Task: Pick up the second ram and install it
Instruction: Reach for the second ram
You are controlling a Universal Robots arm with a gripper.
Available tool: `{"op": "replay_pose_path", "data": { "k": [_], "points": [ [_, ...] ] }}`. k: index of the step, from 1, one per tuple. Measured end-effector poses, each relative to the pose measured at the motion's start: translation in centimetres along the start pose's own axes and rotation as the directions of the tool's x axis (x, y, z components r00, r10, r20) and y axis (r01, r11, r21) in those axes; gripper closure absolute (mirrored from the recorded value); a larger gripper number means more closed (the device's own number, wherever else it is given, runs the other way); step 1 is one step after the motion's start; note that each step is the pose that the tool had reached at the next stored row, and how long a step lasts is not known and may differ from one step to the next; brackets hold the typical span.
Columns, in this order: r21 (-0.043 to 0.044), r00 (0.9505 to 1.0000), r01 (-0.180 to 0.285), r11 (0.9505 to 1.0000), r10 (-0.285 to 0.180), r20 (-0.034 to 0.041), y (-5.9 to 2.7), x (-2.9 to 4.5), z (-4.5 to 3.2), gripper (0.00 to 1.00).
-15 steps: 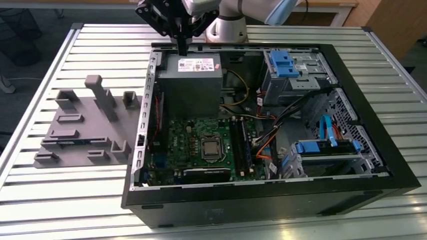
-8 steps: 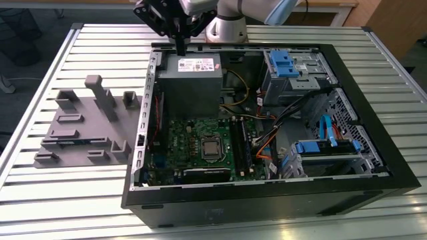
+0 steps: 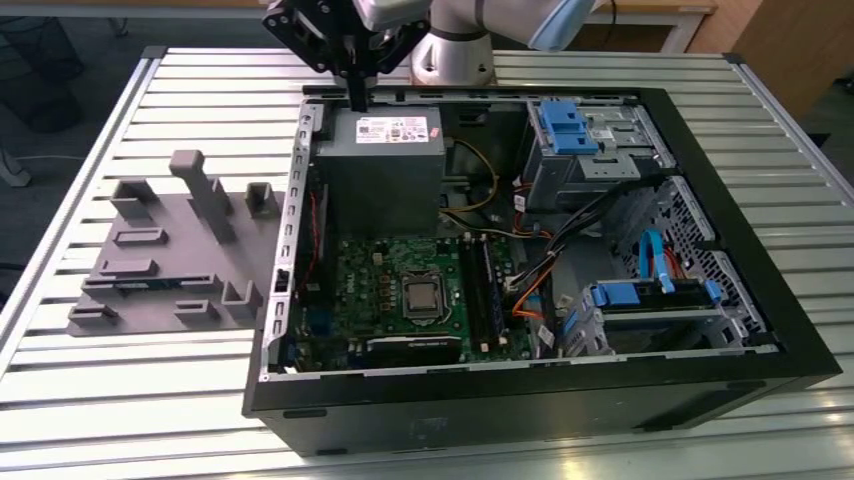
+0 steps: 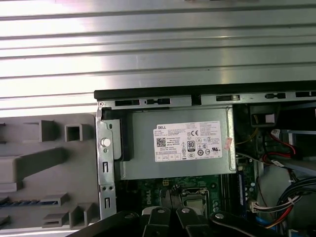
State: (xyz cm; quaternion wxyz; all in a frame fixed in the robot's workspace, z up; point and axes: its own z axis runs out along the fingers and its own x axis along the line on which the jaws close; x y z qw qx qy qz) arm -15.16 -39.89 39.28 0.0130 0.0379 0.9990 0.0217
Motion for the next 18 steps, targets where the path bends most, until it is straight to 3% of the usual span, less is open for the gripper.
{"op": "replay_pose_path", "data": {
  "k": [18],
  "points": [
    [0.0000, 1.0000, 0.000, 1.0000, 0.000, 0.0001, -0.06, 0.71, 0.03, 0.89]
  ]
}}
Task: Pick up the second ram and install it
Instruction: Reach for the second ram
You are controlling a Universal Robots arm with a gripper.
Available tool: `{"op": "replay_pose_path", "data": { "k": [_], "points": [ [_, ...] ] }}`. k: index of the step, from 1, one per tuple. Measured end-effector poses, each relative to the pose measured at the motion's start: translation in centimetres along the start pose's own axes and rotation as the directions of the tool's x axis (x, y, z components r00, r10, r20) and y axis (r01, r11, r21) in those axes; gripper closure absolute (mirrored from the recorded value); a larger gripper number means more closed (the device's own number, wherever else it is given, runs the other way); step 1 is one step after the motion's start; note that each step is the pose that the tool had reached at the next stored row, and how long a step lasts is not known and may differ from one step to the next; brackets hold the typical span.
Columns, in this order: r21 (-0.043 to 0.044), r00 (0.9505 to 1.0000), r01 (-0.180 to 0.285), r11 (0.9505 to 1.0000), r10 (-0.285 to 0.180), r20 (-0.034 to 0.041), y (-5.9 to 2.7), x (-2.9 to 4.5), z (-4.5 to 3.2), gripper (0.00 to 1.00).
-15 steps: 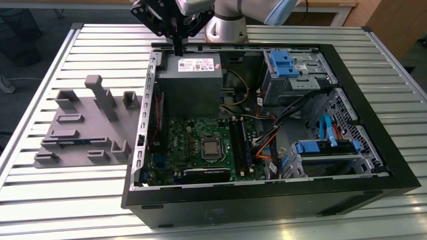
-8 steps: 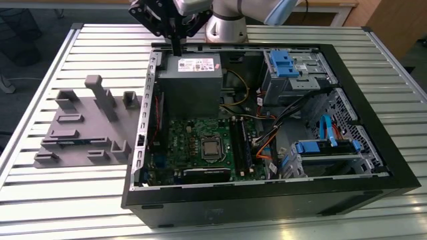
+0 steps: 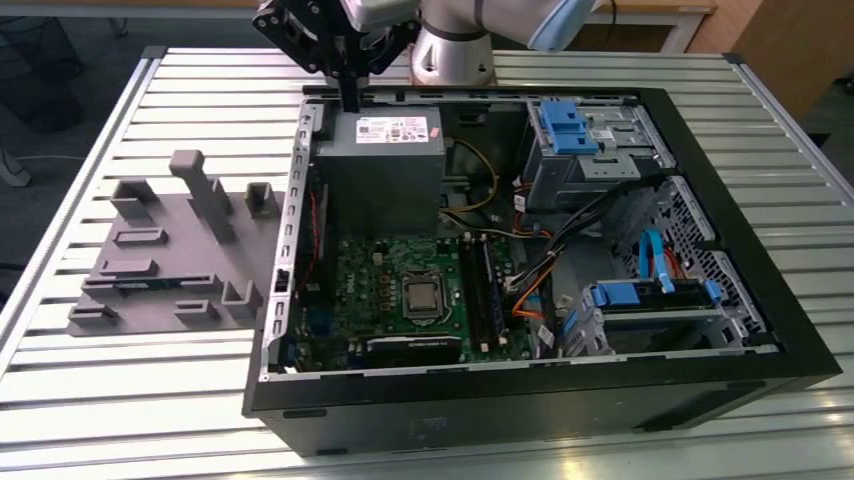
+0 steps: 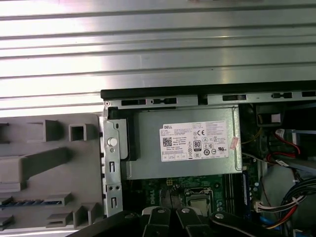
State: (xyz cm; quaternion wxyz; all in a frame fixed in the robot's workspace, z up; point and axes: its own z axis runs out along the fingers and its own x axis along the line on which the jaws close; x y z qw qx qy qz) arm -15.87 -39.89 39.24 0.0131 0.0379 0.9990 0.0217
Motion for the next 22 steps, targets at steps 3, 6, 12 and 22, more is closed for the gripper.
{"op": "replay_pose_path", "data": {
  "k": [3, 6, 12, 22],
  "points": [
    [0.0000, 1.0000, 0.000, 1.0000, 0.000, 0.0000, -0.01, 0.15, 0.00, 0.89],
    [0.0000, 1.0000, 0.000, 1.0000, 0.000, 0.0000, -0.02, 0.31, 0.01, 0.89],
    [0.0001, 1.0000, 0.000, 1.0000, 0.000, -0.0001, -0.05, 0.61, 0.02, 0.89],
    [0.0000, 1.0000, 0.000, 1.0000, 0.000, 0.0000, -0.10, 1.28, 0.03, 0.89]
  ]
}}
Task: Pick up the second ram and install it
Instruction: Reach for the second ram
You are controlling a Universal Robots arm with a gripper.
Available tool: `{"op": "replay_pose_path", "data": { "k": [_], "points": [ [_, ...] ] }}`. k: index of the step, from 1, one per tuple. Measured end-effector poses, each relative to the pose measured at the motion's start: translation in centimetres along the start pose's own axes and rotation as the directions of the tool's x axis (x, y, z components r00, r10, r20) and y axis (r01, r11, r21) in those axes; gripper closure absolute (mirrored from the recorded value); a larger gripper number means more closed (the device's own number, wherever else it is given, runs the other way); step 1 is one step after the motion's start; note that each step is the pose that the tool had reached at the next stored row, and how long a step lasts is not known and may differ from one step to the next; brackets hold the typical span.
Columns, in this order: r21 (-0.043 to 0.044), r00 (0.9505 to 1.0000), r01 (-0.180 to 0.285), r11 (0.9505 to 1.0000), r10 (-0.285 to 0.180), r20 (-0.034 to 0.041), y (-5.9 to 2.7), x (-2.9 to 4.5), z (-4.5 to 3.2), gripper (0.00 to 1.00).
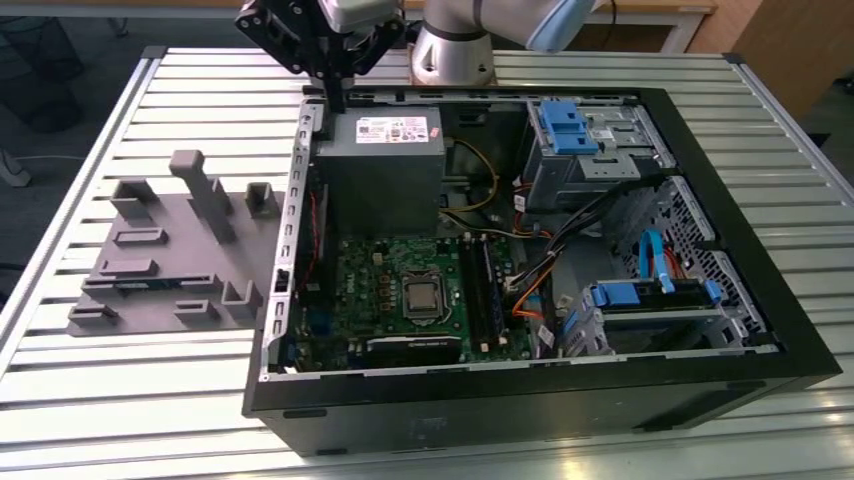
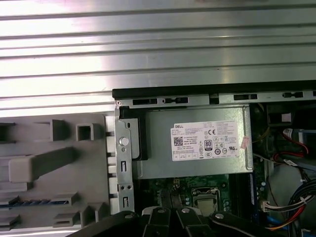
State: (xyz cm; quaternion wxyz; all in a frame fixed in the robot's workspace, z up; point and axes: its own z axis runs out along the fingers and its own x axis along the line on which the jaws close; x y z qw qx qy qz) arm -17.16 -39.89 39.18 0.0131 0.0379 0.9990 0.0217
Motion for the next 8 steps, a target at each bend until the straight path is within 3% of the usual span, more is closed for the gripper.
{"op": "replay_pose_path", "data": {
  "k": [8],
  "points": [
    [0.0000, 1.0000, 0.000, 1.0000, 0.000, 0.0001, -0.05, 0.61, 0.01, 0.89]
  ]
}}
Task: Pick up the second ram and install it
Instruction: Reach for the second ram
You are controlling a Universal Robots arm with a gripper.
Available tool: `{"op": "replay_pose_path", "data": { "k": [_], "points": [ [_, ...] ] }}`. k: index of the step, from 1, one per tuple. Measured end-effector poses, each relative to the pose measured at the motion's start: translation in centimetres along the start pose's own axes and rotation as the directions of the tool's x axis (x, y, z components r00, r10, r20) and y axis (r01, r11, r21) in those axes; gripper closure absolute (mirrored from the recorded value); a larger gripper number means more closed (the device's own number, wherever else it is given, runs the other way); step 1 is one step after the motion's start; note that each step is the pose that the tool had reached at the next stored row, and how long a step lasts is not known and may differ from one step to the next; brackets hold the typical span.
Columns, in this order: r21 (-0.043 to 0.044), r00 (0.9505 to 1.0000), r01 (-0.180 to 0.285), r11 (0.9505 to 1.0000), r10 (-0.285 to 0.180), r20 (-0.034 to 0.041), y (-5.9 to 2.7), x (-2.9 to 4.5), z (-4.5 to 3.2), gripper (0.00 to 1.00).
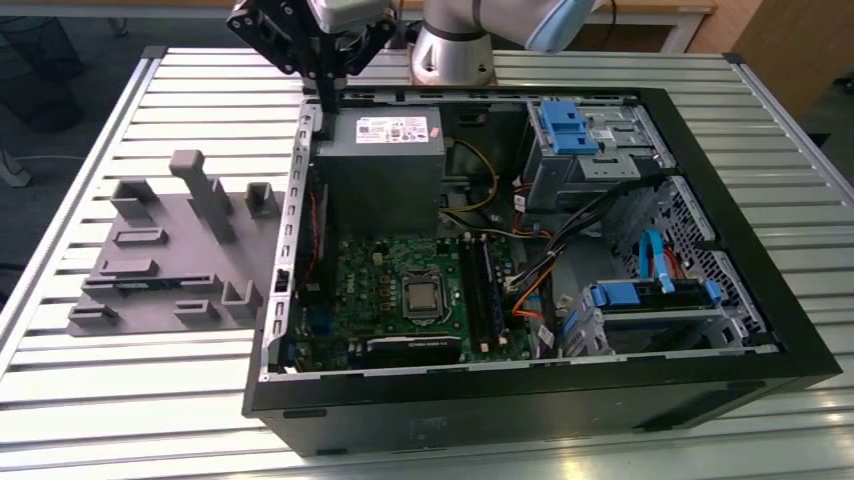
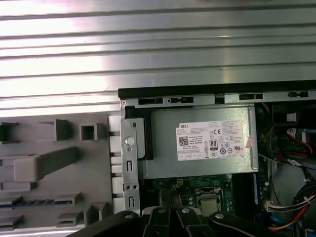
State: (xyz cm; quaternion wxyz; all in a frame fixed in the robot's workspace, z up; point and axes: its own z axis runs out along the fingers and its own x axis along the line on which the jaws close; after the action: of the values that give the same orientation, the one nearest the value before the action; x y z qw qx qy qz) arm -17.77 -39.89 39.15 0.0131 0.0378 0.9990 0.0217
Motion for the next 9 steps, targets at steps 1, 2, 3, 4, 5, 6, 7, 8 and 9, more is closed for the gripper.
{"op": "replay_pose_path", "data": {
  "k": [1, 2, 3, 4, 5, 6, 7, 8, 9],
  "points": [
    [0.0000, 1.0000, 0.000, 1.0000, 0.000, 0.0000, -0.01, 0.08, 0.00, 0.89],
    [0.0000, 1.0000, 0.000, 1.0000, 0.000, 0.0000, -0.01, 0.15, 0.00, 0.89],
    [0.0000, 1.0000, 0.000, 1.0000, 0.000, 0.0000, -0.01, 0.21, 0.00, 0.89],
    [0.0005, 1.0000, 0.000, 1.0000, 0.000, -0.0001, -0.01, 0.25, 0.00, 0.89],
    [0.0016, 1.0000, 0.000, 1.0000, 0.000, 0.0000, -0.01, 0.28, 0.00, 0.89],
    [0.0037, 1.0000, 0.000, 1.0000, 0.000, 0.0001, -0.02, 0.31, 0.00, 0.89],
    [0.0073, 1.0000, 0.000, 1.0000, 0.000, 0.0005, -0.02, 0.32, 0.00, 0.89],
    [0.0095, 1.0000, 0.000, 1.0000, 0.000, 0.0008, -0.03, 0.33, 0.00, 0.89],
    [0.0099, 1.0000, 0.001, 1.0000, -0.001, 0.0007, -0.03, 0.34, 0.00, 0.89]
  ]
}}
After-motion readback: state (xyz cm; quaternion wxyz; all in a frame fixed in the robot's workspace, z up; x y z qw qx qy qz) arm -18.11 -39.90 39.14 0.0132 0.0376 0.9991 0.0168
